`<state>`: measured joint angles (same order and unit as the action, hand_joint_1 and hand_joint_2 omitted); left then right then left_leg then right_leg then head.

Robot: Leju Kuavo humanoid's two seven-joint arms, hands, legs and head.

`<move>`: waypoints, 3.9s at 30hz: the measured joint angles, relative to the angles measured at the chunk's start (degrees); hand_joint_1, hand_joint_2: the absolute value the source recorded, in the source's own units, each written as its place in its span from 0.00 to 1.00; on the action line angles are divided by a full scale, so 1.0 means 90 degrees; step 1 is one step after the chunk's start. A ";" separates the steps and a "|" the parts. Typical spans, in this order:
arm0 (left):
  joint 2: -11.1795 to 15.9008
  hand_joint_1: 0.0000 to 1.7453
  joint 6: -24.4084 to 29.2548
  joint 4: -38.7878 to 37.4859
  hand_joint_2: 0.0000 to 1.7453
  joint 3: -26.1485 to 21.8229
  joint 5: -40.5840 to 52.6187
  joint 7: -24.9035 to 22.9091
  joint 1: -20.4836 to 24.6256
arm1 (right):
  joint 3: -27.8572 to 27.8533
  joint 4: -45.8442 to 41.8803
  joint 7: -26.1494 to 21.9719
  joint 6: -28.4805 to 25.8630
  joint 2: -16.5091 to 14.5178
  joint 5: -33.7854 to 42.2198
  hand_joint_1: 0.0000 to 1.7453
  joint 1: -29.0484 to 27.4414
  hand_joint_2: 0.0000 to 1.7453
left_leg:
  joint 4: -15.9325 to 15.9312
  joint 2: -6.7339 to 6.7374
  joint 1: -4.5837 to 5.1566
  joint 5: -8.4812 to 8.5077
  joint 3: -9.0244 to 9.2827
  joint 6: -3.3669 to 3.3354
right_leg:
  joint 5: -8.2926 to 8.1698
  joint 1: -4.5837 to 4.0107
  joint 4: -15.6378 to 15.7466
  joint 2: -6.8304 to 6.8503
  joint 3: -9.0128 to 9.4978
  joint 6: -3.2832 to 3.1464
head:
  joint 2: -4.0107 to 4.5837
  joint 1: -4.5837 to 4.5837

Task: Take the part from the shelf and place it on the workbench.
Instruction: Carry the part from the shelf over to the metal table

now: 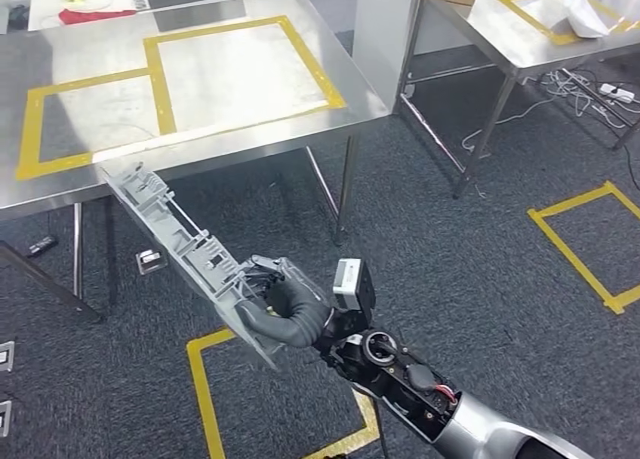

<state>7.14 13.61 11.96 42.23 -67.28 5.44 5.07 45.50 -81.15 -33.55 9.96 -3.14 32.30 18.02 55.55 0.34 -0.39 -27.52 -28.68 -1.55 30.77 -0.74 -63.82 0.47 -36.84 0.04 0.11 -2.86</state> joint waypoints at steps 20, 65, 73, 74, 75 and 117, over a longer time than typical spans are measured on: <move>-0.0037 0.00 -0.0046 0.0002 1.00 0.0132 -0.0019 0.0040 0.0051 | -0.0114 -0.0078 -0.0073 -0.0016 0.0022 -0.0054 1.00 -0.0002 1.00 | -0.0055 -0.0086 -0.0003 0.0714 -0.0922 0.0168 | -0.0137 -0.0045 0.0940 -0.0548 0.1164 -0.0125 | 0.0000 0.0259; -0.0041 0.00 -0.0125 0.0005 1.00 0.0264 -0.0016 0.0109 0.0081 | -0.0052 -0.0137 0.0061 0.0104 0.0057 -0.0529 1.00 0.0106 1.00 | -0.0110 -0.0032 0.0011 0.0315 -0.0404 0.0174 | -0.0622 0.0030 0.0912 -0.0045 0.0527 -0.0005 | 0.0000 0.0038; -0.0034 0.00 -0.0118 0.0005 1.00 0.0282 -0.0019 0.0096 0.0055 | -0.0035 -0.0197 0.0075 0.0070 0.0055 -0.0598 1.00 0.0096 1.00 | 0.1845 -0.0030 -0.0024 -0.0448 -0.1445 0.0357 | -0.0591 0.0067 0.1083 -0.0043 0.0750 -0.0192 | 0.0000 0.0232; -0.0032 0.00 -0.0118 0.0005 1.00 0.0282 -0.0019 0.0094 0.0048 | -0.0033 -0.0197 0.0078 0.0068 0.0055 -0.0599 1.00 0.0086 1.00 | 0.1745 -0.0029 -0.0037 -0.0302 -0.1445 0.0365 | -0.0563 0.0070 0.1082 -0.0051 0.0781 -0.0186 | 0.0000 0.0242; -0.0026 0.00 -0.0118 0.0005 1.00 0.0283 -0.0019 0.0092 0.0045 | -0.0031 -0.0197 0.0080 0.0067 0.0055 -0.0599 1.00 0.0078 1.00 | 0.1388 -0.0026 -0.0055 -0.0055 -0.1310 0.0373 | -0.0528 0.0076 0.1080 -0.0061 0.0822 -0.0171 | 0.0000 0.0248; -0.0026 0.00 -0.0112 0.0005 1.00 0.0441 0.0032 0.0043 0.0068 | -0.0052 -0.0387 0.0003 -0.0131 -0.0039 -0.0592 1.00 0.0746 1.00 | -0.0045 -0.0106 -0.0079 0.0283 -0.0448 0.0043 | 0.0388 0.0083 -0.0515 -0.0084 0.0275 0.0158 | 0.0000 0.0064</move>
<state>6.91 12.60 12.00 46.21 -66.99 5.83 5.68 45.04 -84.63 -33.53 8.78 -3.50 26.97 24.73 55.14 -0.61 -1.10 -24.97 -32.71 -1.16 34.26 0.01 -68.46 -0.29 -34.36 1.46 0.11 -2.28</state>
